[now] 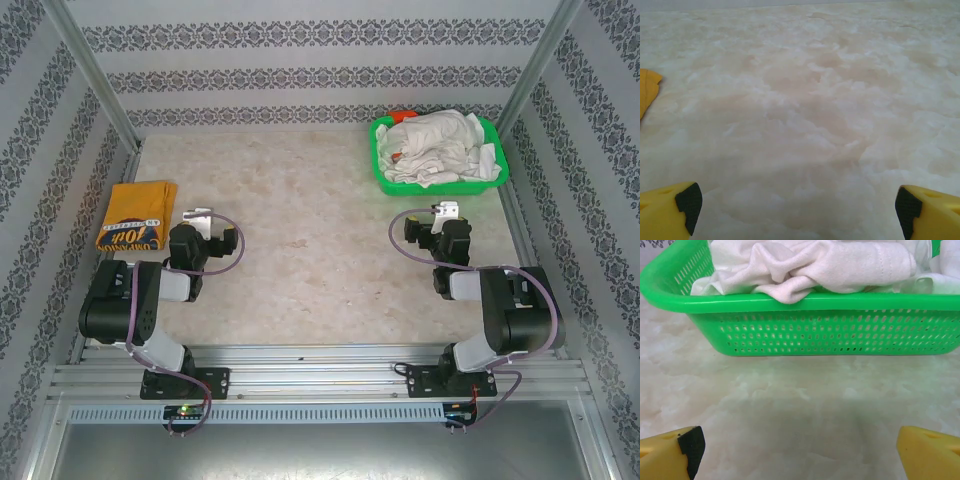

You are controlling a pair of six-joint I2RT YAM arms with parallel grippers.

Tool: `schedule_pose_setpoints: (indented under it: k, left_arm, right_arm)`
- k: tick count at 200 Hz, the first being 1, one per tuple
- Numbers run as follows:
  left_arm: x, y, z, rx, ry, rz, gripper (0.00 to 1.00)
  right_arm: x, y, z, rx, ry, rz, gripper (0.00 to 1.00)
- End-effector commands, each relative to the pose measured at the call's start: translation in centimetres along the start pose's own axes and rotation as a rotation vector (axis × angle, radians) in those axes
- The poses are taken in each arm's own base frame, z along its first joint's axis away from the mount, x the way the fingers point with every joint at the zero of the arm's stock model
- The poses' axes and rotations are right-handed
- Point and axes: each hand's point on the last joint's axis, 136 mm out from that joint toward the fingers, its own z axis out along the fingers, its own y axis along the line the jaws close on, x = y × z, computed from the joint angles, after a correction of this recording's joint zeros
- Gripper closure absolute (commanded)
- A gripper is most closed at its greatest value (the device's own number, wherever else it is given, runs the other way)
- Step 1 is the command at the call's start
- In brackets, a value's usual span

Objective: Fold and stack the t-shirts

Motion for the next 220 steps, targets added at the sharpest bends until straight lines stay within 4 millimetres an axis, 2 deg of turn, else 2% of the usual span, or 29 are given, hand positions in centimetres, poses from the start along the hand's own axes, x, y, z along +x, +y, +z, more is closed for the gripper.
schedule_pose_setpoints:
  k: [1,76,106,164,187,220]
  left_arm:
    - [-1.2,-0.2,-0.2,0.018,-0.053,0.015,0.0]
    - [-1.2,-0.1,-0.2,0.015,-0.053,0.013,0.0]
    - [-1.2,1.3,0.1,-0.066,-0.034,-0.018,0.0]
    - [-1.2,1.2,0.1,-0.061,-0.035,-0.015,0.0]
    - [-2.1,1.1,-0.7,-0.057,-0.064,-0.014,0.0]
    - [-4.3,0.8,-2.4,-0.064,-0.074,0.007,0.0]
  right_arm:
    - [-1.1,0.4,0.1,-0.02,-0.035,-0.004,0.02]
    - [-1.1,0.3,0.1,-0.02,-0.035,-0.003,0.02]
    - [-1.1,0.4,0.1,-0.023,-0.034,0.0,0.02]
    - [-1.1,0.2,0.0,-0.032,-0.036,0.01,0.02]
    - [-1.5,0.5,-0.2,-0.047,-0.045,0.004,0.02]
    - [-3.7,0.9,-2.1,-0.055,-0.056,-0.012,0.02]
